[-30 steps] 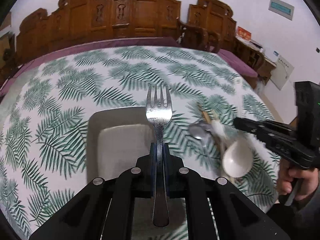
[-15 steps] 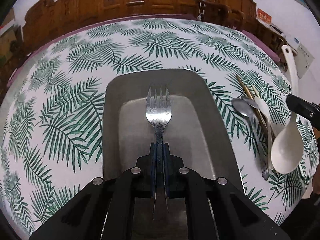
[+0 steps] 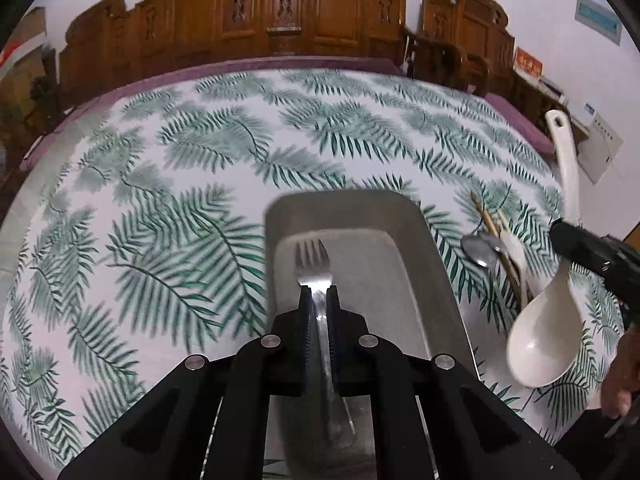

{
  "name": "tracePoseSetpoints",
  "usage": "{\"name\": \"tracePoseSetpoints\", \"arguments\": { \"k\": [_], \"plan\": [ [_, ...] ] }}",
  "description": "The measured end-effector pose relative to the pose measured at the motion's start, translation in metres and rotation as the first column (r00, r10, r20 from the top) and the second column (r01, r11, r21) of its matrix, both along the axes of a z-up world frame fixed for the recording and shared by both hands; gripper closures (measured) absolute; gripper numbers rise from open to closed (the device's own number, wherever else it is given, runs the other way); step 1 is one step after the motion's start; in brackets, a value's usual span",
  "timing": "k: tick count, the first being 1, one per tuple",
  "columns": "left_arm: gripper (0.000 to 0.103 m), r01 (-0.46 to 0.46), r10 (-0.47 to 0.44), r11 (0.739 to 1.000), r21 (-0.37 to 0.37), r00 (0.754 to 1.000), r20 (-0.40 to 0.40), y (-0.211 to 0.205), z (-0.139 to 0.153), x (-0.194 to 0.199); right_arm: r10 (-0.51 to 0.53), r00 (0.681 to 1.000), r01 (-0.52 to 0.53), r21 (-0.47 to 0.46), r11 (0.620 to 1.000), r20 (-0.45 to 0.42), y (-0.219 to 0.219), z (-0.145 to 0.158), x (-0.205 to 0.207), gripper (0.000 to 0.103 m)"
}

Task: Organize utensils
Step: 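Carry the fork into the metal tray and release while the right tool drops the ladle in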

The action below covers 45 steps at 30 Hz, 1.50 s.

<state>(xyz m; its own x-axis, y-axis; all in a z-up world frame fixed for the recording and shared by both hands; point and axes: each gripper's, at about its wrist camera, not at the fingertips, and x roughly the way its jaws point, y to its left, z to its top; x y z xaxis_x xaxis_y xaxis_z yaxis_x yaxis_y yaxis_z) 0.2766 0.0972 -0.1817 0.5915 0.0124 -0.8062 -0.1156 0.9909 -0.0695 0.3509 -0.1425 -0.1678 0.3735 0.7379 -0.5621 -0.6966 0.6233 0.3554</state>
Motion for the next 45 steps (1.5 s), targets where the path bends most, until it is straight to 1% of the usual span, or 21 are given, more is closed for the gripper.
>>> {"name": "tracePoseSetpoints", "arguments": {
  "k": [3,5,9,13,14,16,23,25,29,30,32,34,35,36,37,39,41,42,43,45],
  "plan": [
    [0.097,-0.012,0.012,1.000,0.004,1.000,0.025,0.008,0.009,-0.006,0.030,0.999,-0.030,0.028,0.999,-0.024,0.020,0.000,0.000,0.098],
    [0.097,-0.022,0.022,1.000,0.006,0.999,0.037,0.013,0.012,-0.009,0.049,0.998,-0.049,0.021,0.999,-0.032,0.034,-0.004,-0.003,0.098],
    [0.097,-0.039,0.039,0.999,-0.002,0.998,0.048,0.021,0.016,-0.011,0.077,0.995,-0.079,-0.030,0.996,-0.062,0.062,-0.023,-0.006,0.098],
    [0.097,-0.046,0.046,0.999,0.003,0.997,0.056,0.024,0.017,-0.013,0.106,0.988,-0.114,-0.065,0.991,-0.109,0.078,-0.040,-0.009,0.098],
    [0.097,-0.046,0.046,0.999,0.002,0.997,0.057,0.025,0.018,-0.013,0.108,0.988,-0.117,-0.077,0.990,-0.114,0.080,-0.044,-0.009,0.097],
    [0.097,-0.046,0.046,0.999,0.003,0.997,0.061,0.025,0.019,-0.014,0.104,0.988,-0.115,-0.096,0.989,-0.111,0.083,-0.047,-0.010,0.092],
    [0.097,-0.018,0.018,1.000,0.001,0.997,0.081,0.013,0.023,-0.017,0.079,0.993,-0.086,-0.084,0.993,-0.083,0.063,-0.038,-0.008,0.092],
    [0.097,-0.003,0.003,1.000,-0.001,0.996,0.087,0.007,0.024,-0.017,0.058,0.997,-0.063,-0.084,0.994,-0.057,0.051,-0.031,-0.007,0.092],
    [0.095,0.033,-0.032,0.999,-0.011,0.995,0.100,-0.008,0.027,-0.018,-0.024,1.000,0.024,-0.098,0.995,0.001,0.014,-0.014,-0.003,0.092],
    [0.093,0.043,-0.041,0.999,-0.013,0.994,0.103,-0.012,0.027,-0.017,-0.050,0.999,0.051,-0.109,0.993,0.016,0.003,-0.011,-0.002,0.092],
    [0.080,0.059,-0.057,0.998,-0.017,0.992,0.110,-0.020,0.029,-0.018,-0.099,0.995,0.102,-0.126,0.987,0.035,-0.016,-0.006,0.002,0.092],
    [0.077,0.078,-0.076,0.997,-0.016,0.990,0.119,-0.029,0.032,-0.018,-0.143,0.988,0.150,-0.147,0.978,0.056,-0.035,-0.002,0.004,0.092],
    [0.070,0.082,-0.080,0.996,-0.017,0.989,0.121,-0.031,0.032,-0.018,-0.159,0.985,0.166,-0.154,0.974,0.059,-0.041,-0.002,0.006,0.092],
    [0.066,0.088,-0.084,0.996,-0.022,0.989,0.125,-0.035,0.033,-0.018,-0.174,0.983,0.181,-0.158,0.971,0.060,-0.048,-0.002,0.007,0.092],
    [0.060,0.093,-0.089,0.995,-0.026,0.988,0.129,-0.038,0.034,-0.017,-0.188,0.980,0.196,-0.162,0.967,0.060,-0.054,-0.003,0.006,0.092],
    [0.053,0.101,-0.097,0.994,-0.027,0.986,0.133,-0.044,0.035,-0.017,-0.218,0.974,0.225,-0.180,0.958,0.057,-0.064,-0.009,0.006,0.092],
    [0.040,0.111,-0.108,0.994,-0.015,0.984,0.142,-0.052,0.036,-0.016,-0.235,0.970,0.242,-0.204,0.949,0.055,-0.070,-0.018,0.006,0.087],
    [0.038,0.118,-0.117,0.993,0.002,0.982,0.146,-0.057,0.036,-0.016,-0.240,0.969,0.246,-0.218,0.945,0.053,-0.071,-0.023,0.006,0.082],
    [0.036,0.122,-0.122,0.992,0.012,0.981,0.148,-0.060,0.036,-0.016,-0.241,0.969,0.246,-0.232,0.941,0.051,-0.069,-0.028,0.007,0.082],
    [0.036,0.133,-0.136,0.991,0.026,0.980,0.148,-0.067,0.035,-0.015,-0.244,0.969,0.247,-0.251,0.936,0.040,-0.070,-0.038,0.009,0.082]
  ]
}}
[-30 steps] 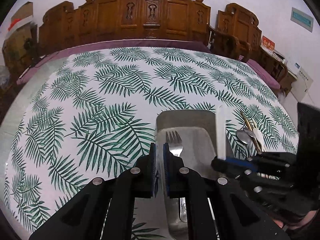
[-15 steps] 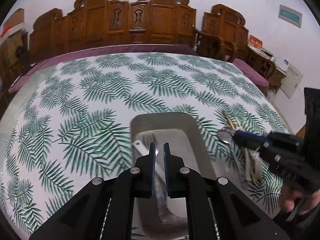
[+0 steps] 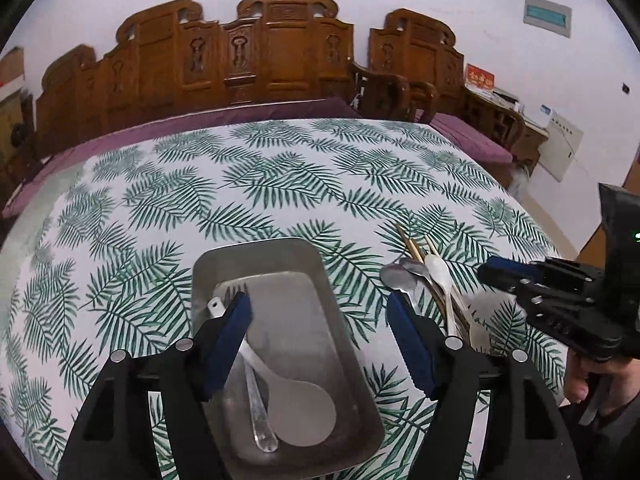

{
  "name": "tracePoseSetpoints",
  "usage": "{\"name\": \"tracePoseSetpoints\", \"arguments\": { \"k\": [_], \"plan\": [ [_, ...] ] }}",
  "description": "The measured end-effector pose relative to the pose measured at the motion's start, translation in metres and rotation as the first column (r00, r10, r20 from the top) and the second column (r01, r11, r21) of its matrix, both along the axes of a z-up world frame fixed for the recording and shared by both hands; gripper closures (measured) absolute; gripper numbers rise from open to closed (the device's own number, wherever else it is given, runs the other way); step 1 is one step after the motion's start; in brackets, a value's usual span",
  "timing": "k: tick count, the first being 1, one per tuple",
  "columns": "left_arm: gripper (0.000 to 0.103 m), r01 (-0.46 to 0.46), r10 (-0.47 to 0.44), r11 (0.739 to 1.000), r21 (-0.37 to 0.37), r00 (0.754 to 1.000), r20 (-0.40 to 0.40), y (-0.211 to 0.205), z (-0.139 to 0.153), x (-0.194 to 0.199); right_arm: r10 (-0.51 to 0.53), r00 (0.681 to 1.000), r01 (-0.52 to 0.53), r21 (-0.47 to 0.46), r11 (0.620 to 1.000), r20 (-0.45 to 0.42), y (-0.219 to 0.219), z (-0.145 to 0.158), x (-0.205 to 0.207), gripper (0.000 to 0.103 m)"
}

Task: Organize utensils
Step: 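Carry the fork into the metal tray and release while the right tool drops the ladle in, then grasp a steel spoon with the left tool while the right tool grasps a white plastic spoon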

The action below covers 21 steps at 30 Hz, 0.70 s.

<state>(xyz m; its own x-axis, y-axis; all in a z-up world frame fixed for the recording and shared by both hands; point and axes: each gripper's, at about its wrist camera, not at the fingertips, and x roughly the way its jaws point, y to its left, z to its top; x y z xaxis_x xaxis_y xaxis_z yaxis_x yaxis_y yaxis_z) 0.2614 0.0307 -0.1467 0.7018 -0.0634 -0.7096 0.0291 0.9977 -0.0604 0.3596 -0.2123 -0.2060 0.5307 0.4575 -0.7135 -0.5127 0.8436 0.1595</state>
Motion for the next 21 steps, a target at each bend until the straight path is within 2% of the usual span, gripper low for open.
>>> {"name": "tracePoseSetpoints", "arguments": {
  "k": [9,16,21],
  "plan": [
    [0.036,0.034,-0.034,0.999,-0.019,0.999,-0.013,-0.017,-0.008,0.002,-0.008,0.995,0.003,-0.051,0.999,-0.097,0.012,-0.041,0.012,0.082],
    [0.036,0.041,-0.042,0.998,-0.040,0.999,-0.017,-0.022,-0.010,0.002,-0.045,0.991,0.032,-0.101,0.994,-0.125,0.015,-0.052,0.017,0.082],
    [0.036,0.047,-0.047,0.998,-0.039,0.999,-0.013,-0.023,-0.010,0.001,-0.063,0.988,0.052,-0.083,0.995,-0.138,0.014,-0.054,0.025,0.080]
  ]
}}
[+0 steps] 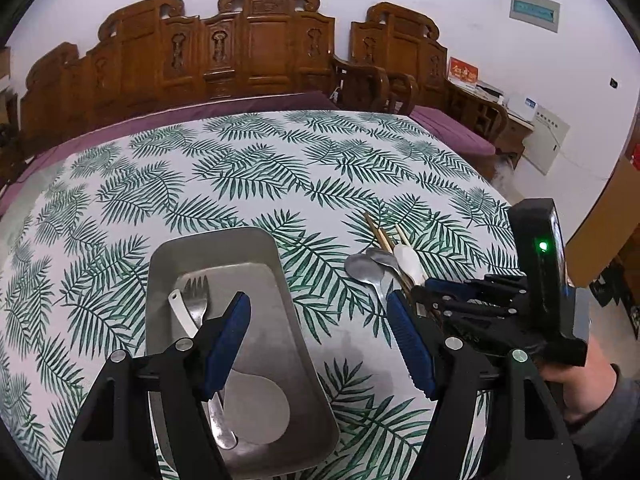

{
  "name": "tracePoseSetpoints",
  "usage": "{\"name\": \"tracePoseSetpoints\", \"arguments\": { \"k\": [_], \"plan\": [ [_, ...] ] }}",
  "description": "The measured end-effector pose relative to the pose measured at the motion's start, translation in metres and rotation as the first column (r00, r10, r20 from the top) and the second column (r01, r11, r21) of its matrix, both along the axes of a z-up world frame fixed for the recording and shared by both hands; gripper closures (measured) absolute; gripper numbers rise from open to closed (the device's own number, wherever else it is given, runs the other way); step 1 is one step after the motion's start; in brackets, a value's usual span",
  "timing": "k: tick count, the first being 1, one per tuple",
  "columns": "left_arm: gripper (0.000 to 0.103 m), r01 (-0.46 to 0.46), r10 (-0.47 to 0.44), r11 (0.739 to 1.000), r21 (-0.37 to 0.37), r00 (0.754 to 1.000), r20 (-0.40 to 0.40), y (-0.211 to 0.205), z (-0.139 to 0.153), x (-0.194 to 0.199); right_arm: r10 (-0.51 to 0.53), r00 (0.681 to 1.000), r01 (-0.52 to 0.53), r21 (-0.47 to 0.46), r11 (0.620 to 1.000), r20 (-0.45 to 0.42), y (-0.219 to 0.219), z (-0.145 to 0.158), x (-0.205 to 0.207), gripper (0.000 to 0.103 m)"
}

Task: Organize utensils
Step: 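Grasp a steel spoon with the left tool while the right tool grasps a white plastic spoon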

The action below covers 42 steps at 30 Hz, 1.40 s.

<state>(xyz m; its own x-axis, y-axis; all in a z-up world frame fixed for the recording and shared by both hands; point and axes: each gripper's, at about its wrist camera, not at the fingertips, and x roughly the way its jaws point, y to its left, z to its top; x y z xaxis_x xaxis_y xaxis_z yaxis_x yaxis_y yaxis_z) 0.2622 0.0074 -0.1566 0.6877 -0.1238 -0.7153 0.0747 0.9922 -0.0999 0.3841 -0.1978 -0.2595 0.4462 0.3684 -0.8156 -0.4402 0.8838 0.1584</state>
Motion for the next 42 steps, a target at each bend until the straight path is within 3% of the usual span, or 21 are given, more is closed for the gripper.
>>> {"name": "tracePoseSetpoints", "arguments": {
  "k": [7,13,18,22,33,42],
  "plan": [
    [0.036,0.003,-0.003,1.000,0.007,1.000,-0.007,-0.003,-0.002,0.001,-0.013,0.999,0.015,-0.057,0.998,0.038,0.012,-0.002,0.011,0.079],
    [0.036,0.012,-0.012,1.000,0.016,1.000,-0.010,-0.006,-0.004,0.000,-0.041,0.999,0.042,-0.045,0.998,0.033,0.011,-0.003,0.019,0.080],
    [0.036,0.019,-0.018,1.000,0.023,1.000,-0.012,-0.011,-0.005,0.000,-0.053,0.998,0.053,-0.013,0.998,0.014,0.008,-0.004,0.023,0.082],
    [0.036,0.021,-0.020,0.999,0.032,1.000,-0.016,-0.014,-0.006,0.000,-0.058,0.998,0.058,0.023,0.998,-0.007,0.004,-0.003,0.024,0.099],
    [0.036,0.021,-0.020,0.999,0.039,1.000,-0.016,-0.022,-0.011,0.000,-0.045,0.999,0.040,0.141,0.989,0.030,-0.017,0.026,0.015,0.099],
    [0.040,0.043,-0.043,0.998,0.039,0.999,-0.003,-0.048,-0.015,0.003,-0.042,0.997,0.031,0.167,0.985,0.065,-0.049,0.041,0.018,0.099]
  ]
}}
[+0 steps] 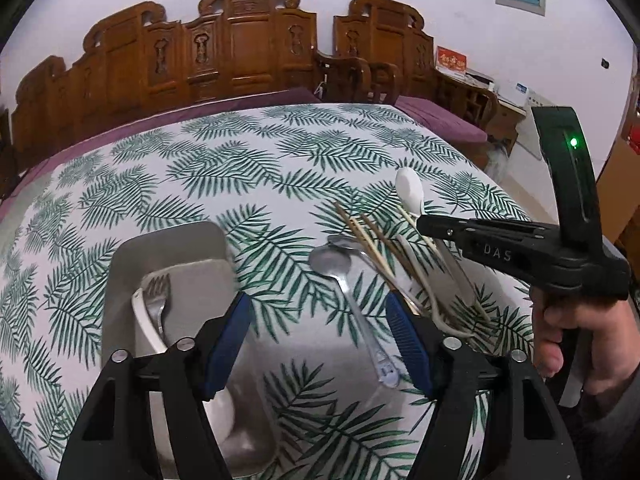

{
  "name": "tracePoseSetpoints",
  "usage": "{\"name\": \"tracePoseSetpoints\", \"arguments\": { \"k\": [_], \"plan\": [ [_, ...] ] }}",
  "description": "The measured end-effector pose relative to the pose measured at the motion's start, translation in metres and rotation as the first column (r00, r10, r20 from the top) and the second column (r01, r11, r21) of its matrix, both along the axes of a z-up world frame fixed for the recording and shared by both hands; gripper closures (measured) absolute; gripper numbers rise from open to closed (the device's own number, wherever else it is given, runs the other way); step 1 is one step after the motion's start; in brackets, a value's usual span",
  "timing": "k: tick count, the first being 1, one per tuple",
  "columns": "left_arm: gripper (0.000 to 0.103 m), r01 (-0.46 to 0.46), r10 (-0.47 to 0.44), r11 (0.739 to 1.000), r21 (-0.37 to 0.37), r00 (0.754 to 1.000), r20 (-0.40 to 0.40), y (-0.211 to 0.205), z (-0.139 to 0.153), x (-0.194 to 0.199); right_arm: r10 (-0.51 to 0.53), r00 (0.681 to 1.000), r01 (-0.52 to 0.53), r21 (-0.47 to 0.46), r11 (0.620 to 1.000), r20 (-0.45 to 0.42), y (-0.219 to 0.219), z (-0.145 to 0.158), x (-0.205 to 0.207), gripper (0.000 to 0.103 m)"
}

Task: Organize utensils
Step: 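Grasp a steel spoon with the left tool while the right tool grasps a white plastic spoon, then carry the steel spoon into the metal tray and open the left tool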

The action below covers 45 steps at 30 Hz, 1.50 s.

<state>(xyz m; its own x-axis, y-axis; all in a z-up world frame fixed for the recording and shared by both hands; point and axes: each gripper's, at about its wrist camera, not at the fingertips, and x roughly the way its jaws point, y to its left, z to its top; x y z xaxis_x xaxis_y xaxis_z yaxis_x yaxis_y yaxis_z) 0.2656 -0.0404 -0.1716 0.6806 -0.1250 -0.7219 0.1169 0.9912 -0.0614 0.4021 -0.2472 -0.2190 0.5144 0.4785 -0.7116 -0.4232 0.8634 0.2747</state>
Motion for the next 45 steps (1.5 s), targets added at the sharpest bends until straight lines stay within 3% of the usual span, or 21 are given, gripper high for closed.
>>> {"name": "tracePoseSetpoints", "arguments": {
  "k": [12,16,25,33,45],
  "plan": [
    [0.061,0.015,-0.013,1.000,0.010,0.992,-0.127,-0.023,-0.032,0.029,-0.011,1.000,0.011,0.006,1.000,-0.013,-0.019,-0.005,0.009,0.099],
    [0.062,-0.004,0.005,1.000,0.003,0.987,-0.162,-0.026,-0.043,0.044,-0.013,1.000,0.013,0.012,1.000,-0.017,-0.021,-0.006,0.010,0.098],
    [0.079,-0.047,0.049,0.999,0.015,0.968,-0.246,-0.031,-0.072,0.076,-0.015,0.999,0.016,0.027,0.999,-0.030,-0.027,-0.009,0.013,0.098],
    [0.097,-0.059,0.067,0.997,0.042,0.971,-0.230,-0.028,-0.073,0.082,0.000,0.999,0.001,0.023,1.000,-0.032,-0.022,-0.010,0.011,0.098],
    [0.098,-0.048,0.052,0.998,0.030,0.981,-0.186,-0.017,-0.046,0.059,0.033,0.999,-0.032,0.023,0.999,-0.021,-0.012,-0.006,0.003,0.098]
  ]
}}
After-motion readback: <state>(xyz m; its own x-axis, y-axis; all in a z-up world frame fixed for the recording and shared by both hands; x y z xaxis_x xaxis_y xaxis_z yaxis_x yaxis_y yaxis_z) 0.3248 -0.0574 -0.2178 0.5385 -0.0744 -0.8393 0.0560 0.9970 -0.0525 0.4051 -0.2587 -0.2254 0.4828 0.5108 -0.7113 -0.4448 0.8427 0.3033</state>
